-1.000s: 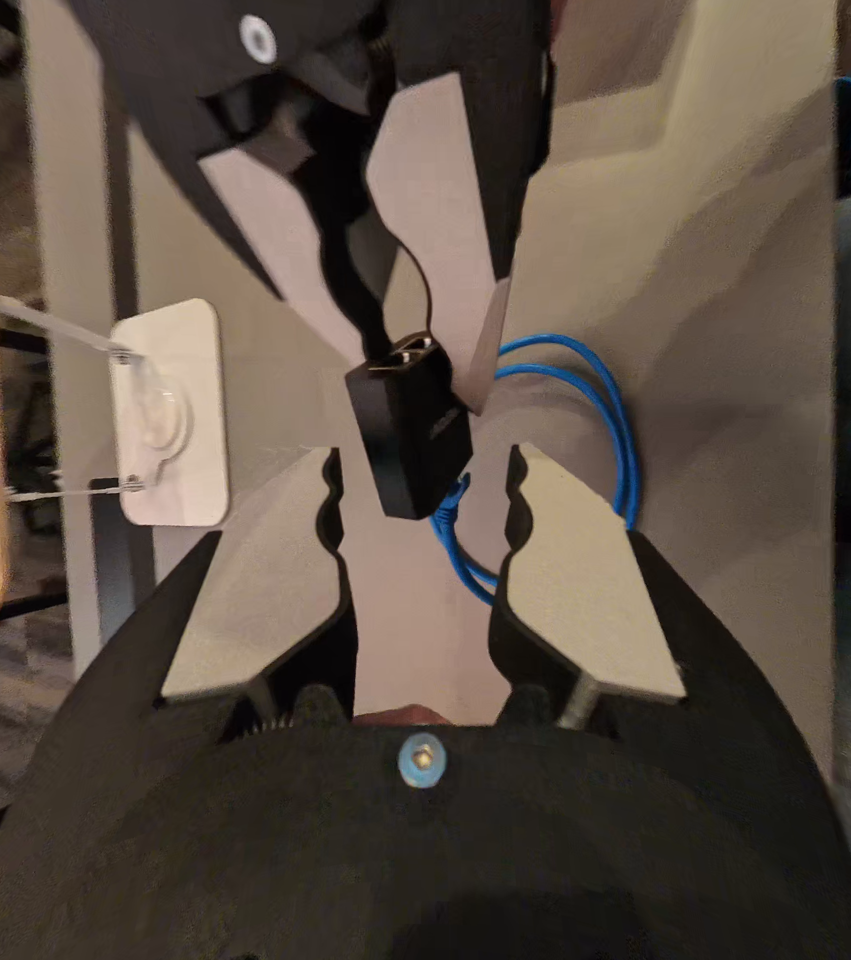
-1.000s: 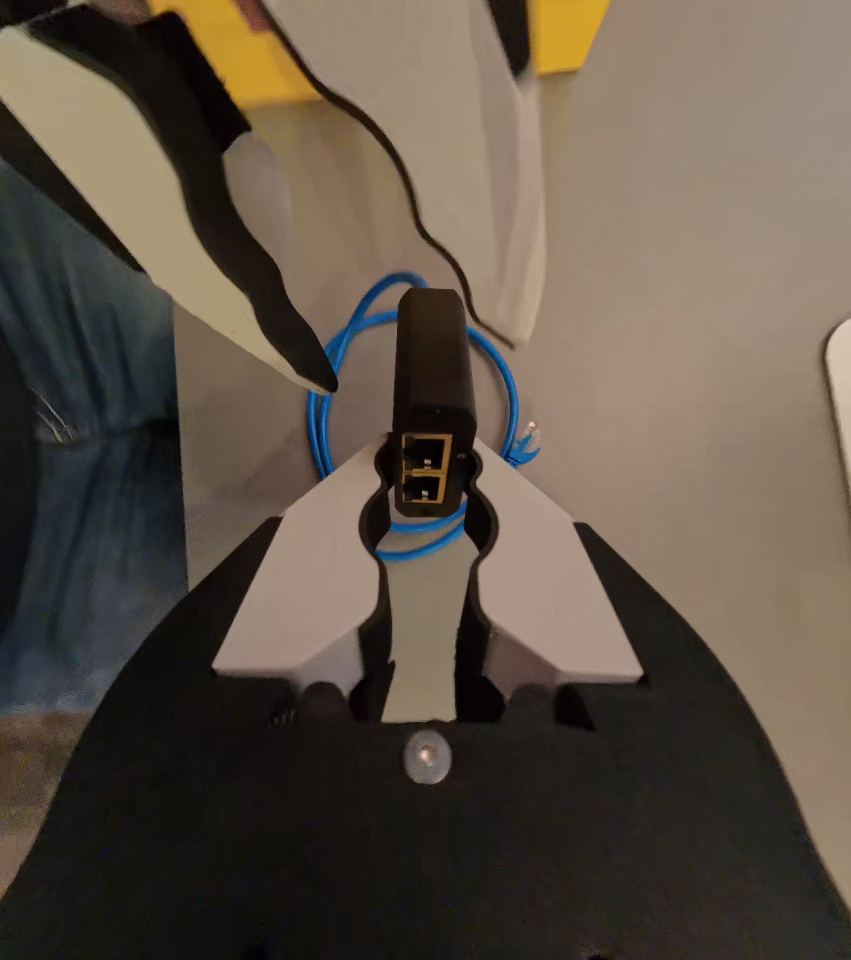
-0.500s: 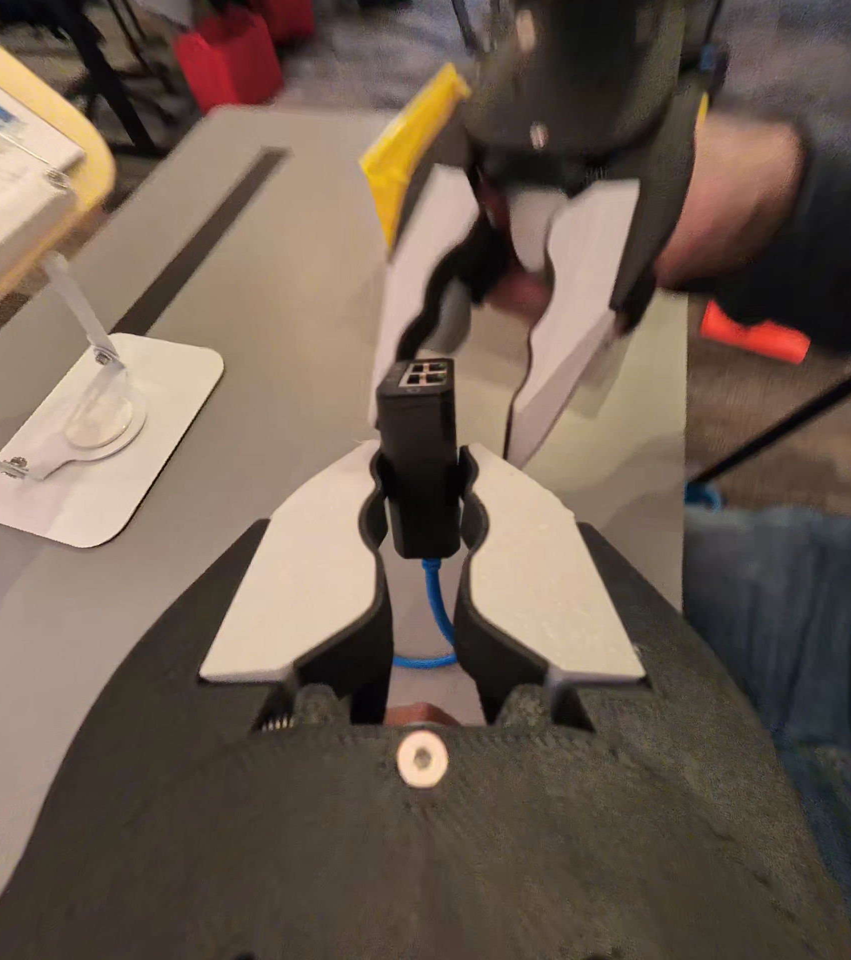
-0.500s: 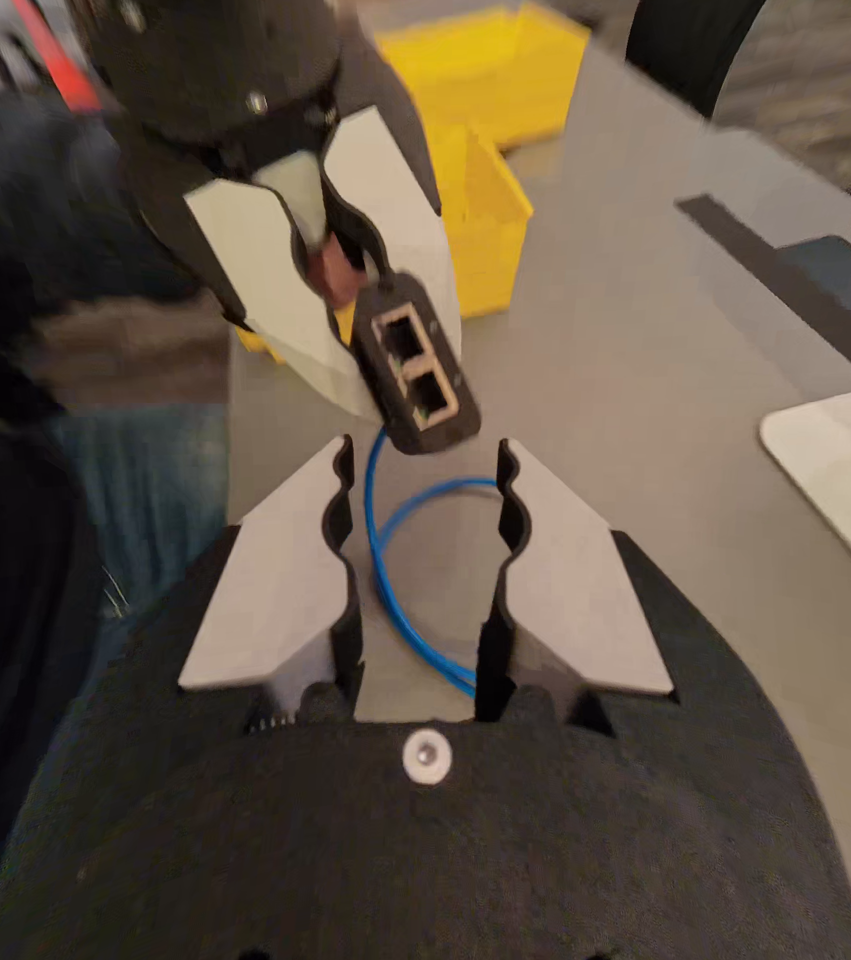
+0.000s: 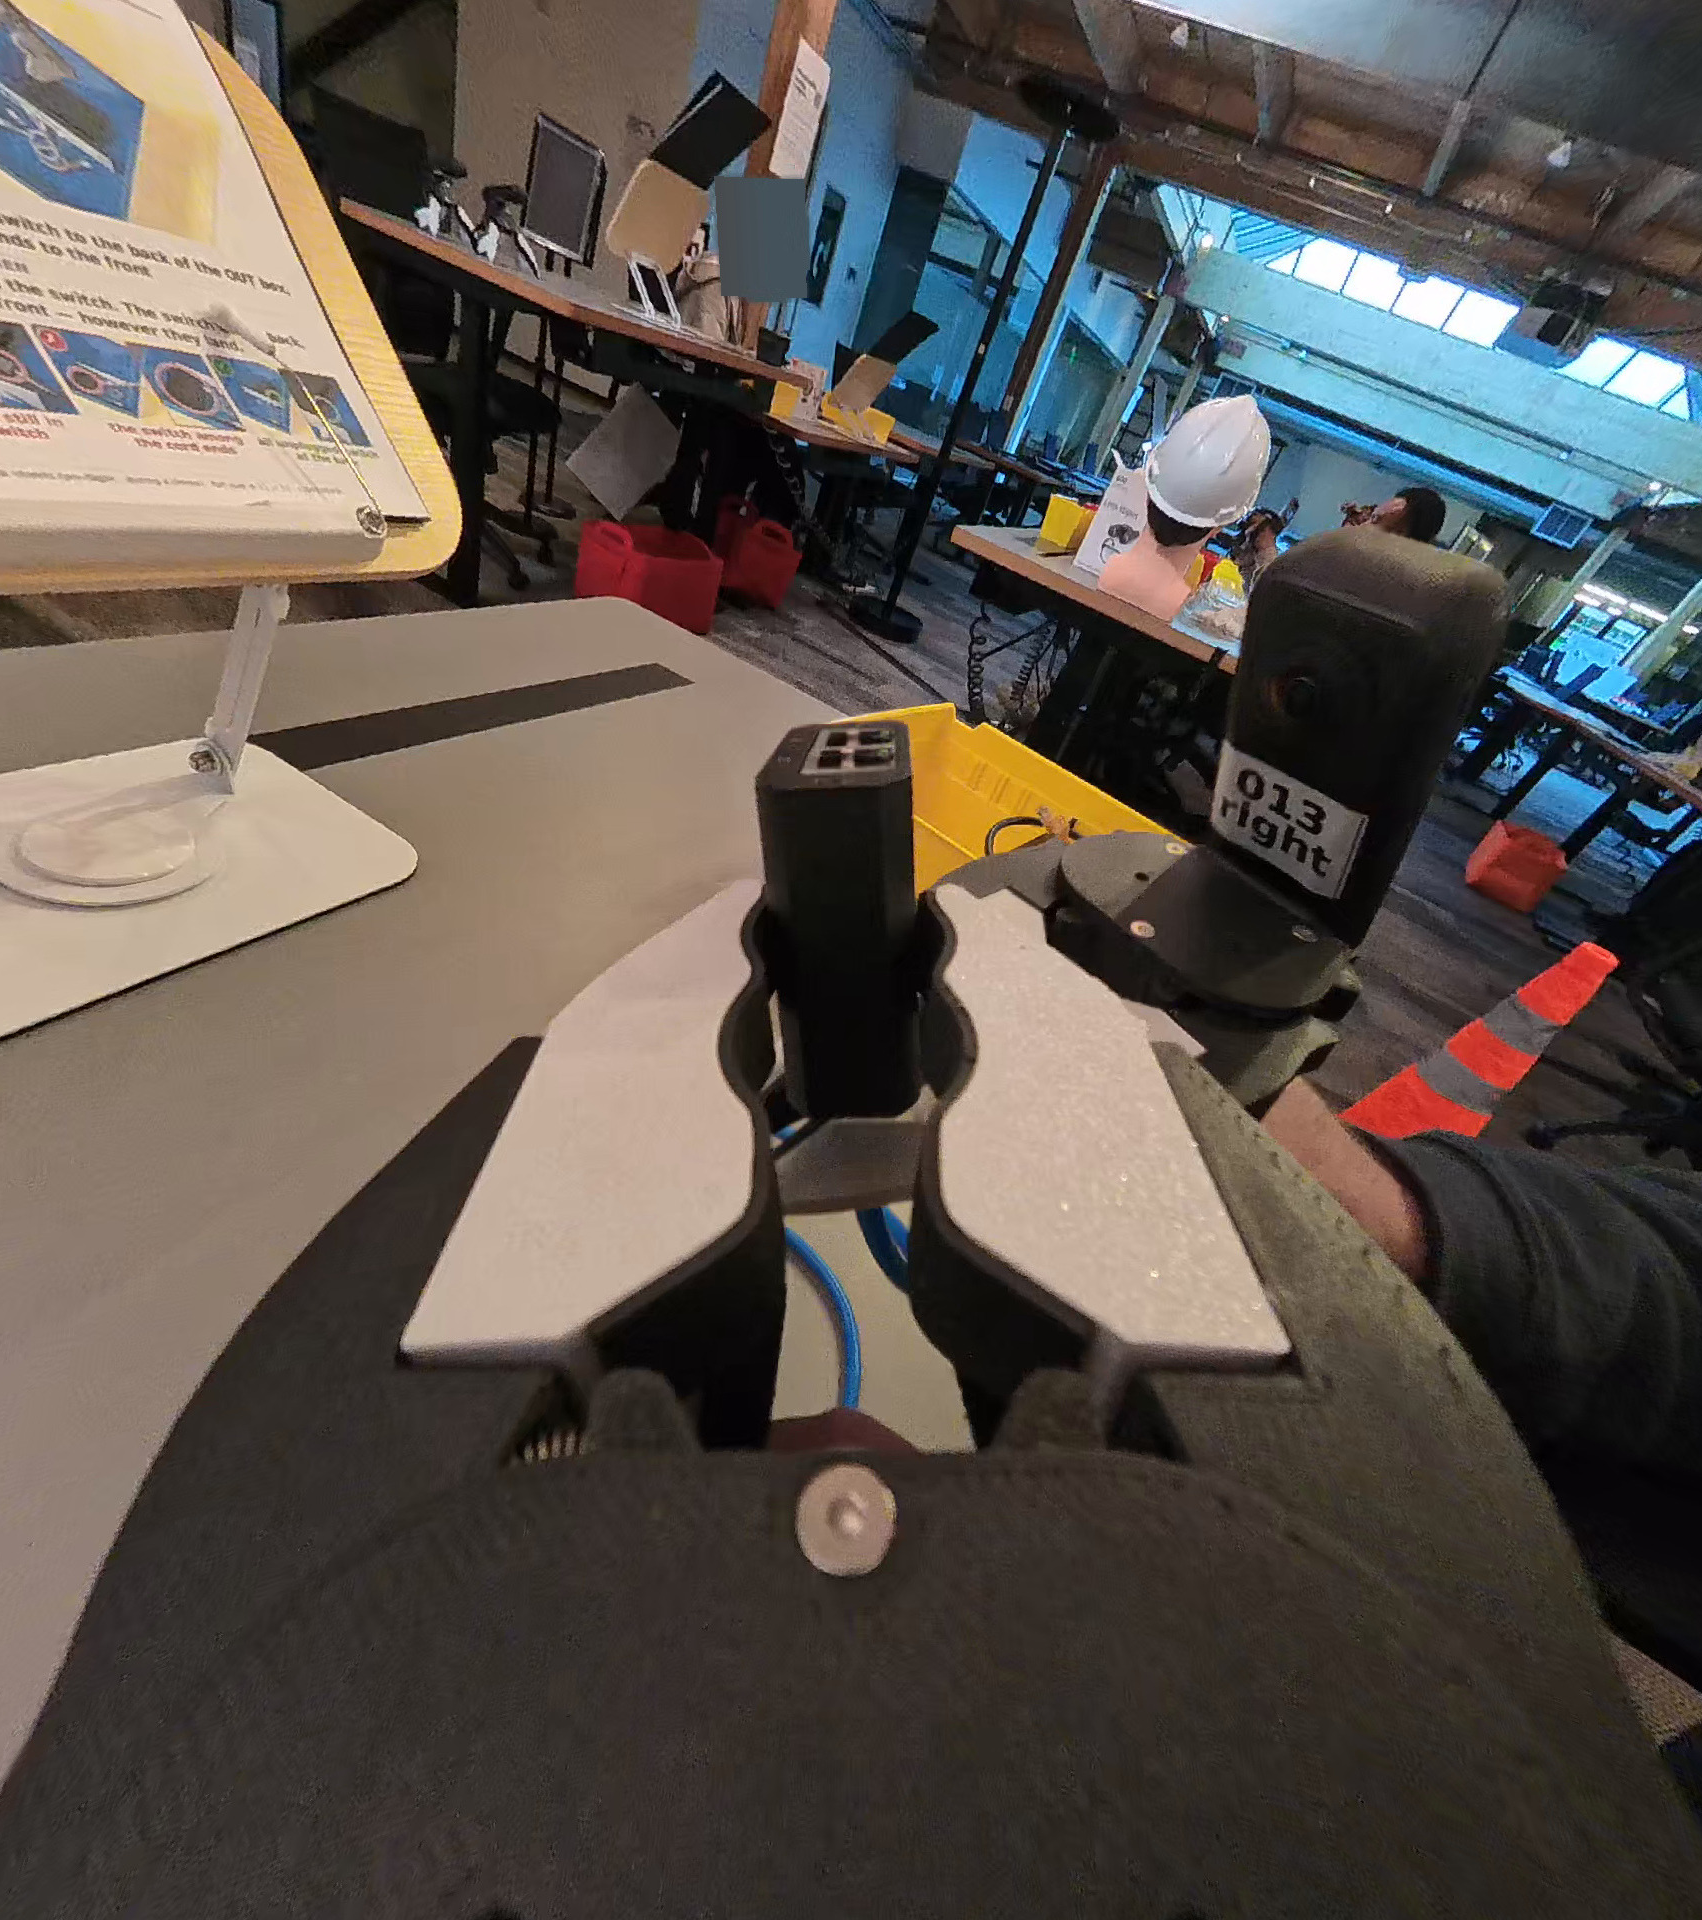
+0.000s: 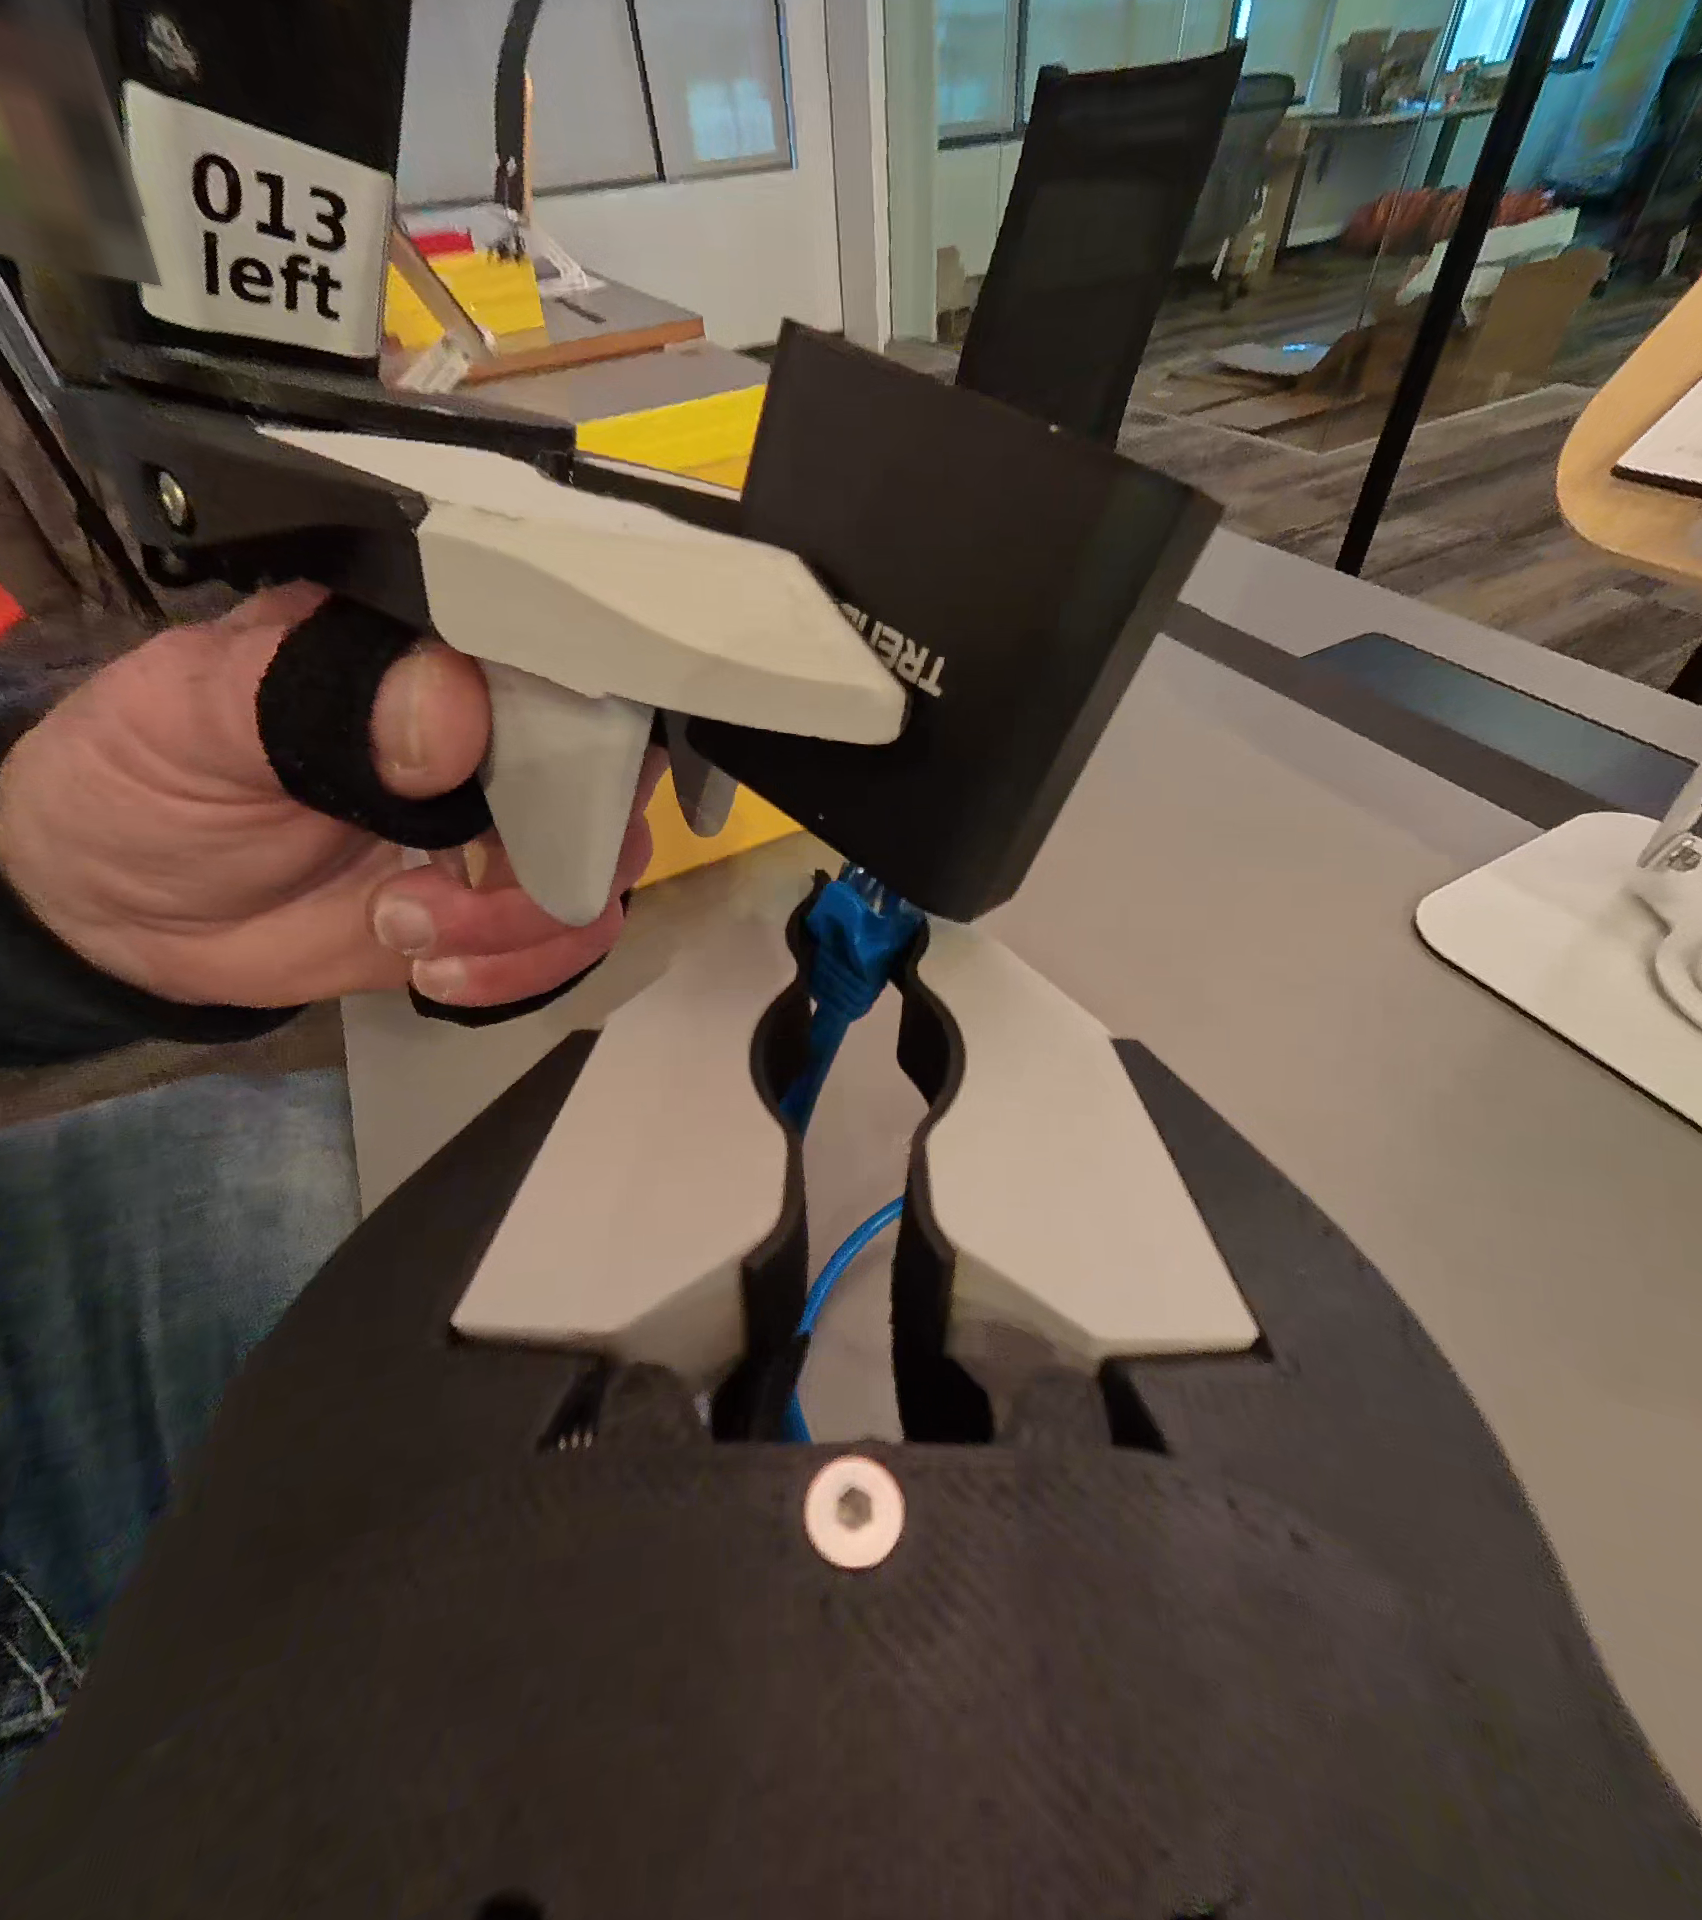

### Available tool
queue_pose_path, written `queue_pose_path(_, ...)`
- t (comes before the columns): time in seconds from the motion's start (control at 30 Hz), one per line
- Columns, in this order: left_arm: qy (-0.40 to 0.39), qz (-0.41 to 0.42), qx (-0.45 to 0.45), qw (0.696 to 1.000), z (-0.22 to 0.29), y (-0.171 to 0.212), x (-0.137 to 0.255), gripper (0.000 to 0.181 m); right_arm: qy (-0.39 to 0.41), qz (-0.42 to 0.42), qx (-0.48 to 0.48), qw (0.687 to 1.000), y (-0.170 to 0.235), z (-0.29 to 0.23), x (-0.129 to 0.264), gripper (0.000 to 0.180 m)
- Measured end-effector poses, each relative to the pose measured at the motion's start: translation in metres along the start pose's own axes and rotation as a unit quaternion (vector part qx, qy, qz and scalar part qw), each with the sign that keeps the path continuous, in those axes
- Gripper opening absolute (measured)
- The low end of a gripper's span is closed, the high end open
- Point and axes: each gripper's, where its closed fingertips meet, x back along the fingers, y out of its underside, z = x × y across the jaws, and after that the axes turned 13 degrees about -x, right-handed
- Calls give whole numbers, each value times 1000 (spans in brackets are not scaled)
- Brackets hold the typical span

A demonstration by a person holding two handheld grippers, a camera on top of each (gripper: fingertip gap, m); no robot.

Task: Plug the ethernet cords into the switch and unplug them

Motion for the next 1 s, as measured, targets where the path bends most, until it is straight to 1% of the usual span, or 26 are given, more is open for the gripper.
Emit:
queue_pose_path(0.07,9,0,7,1000,1,4,2,24,1,-21,8,1000,4,2,2,6)
queue_pose_path(0.13,23,-14,-2,1000,3,9,4,26,-36,-68,-4,997,13,-2,4,5)
queue_pose_path(0.17,30,-21,-18,999,3,10,6,34,-65,-114,-8,991,23,-6,6,5)
queue_pose_path(0.23,53,-41,-60,996,7,11,12,53,-91,-191,8,977,40,-5,13,5)
queue_pose_path(0.3,99,-75,-120,985,18,15,19,68,-142,-260,22,955,52,-10,25,5)
queue_pose_path(0.33,101,-104,-156,977,16,21,22,76,-160,-284,27,945,55,-12,29,5)
queue_pose_path(0.4,145,-147,-224,953,27,37,26,83,-214,-345,37,913,65,-18,42,5)
queue_pose_path(0.47,176,-172,-244,938,36,49,26,95,-247,-388,47,887,72,-19,50,5)
queue_pose_path(0.53,200,-191,-257,926,45,61,24,95,-273,-422,68,862,78,-21,57,5)
queue_pose_path(0.63,221,-208,-260,917,56,77,19,92,-309,-448,79,835,81,-30,64,4)
queue_pose_path(0.7,225,-206,-259,917,60,82,16,86,-315,-460,83,826,83,-32,64,4)
queue_pose_path(0.73,227,-202,-259,917,61,83,16,78,-317,-467,86,821,85,-32,65,4)
queue_pose_path(0.77,227,-188,-257,920,62,81,15,75,-319,-471,84,818,86,-33,66,4)
queue_pose_path(0.83,230,-169,-244,927,65,78,15,75,-326,-472,80,815,85,-35,68,4)
queue_pose_path(0.9,214,-156,-249,931,65,76,14,75,-325,-472,81,815,84,-35,68,5)
queue_pose_path(0.97,199,-138,-232,942,61,69,14,75,-315,-451,74,832,78,-32,62,8)
queue_pose_path(1.0,190,-125,-217,949,58,64,14,75,-299,-430,70,849,72,-28,57,18)
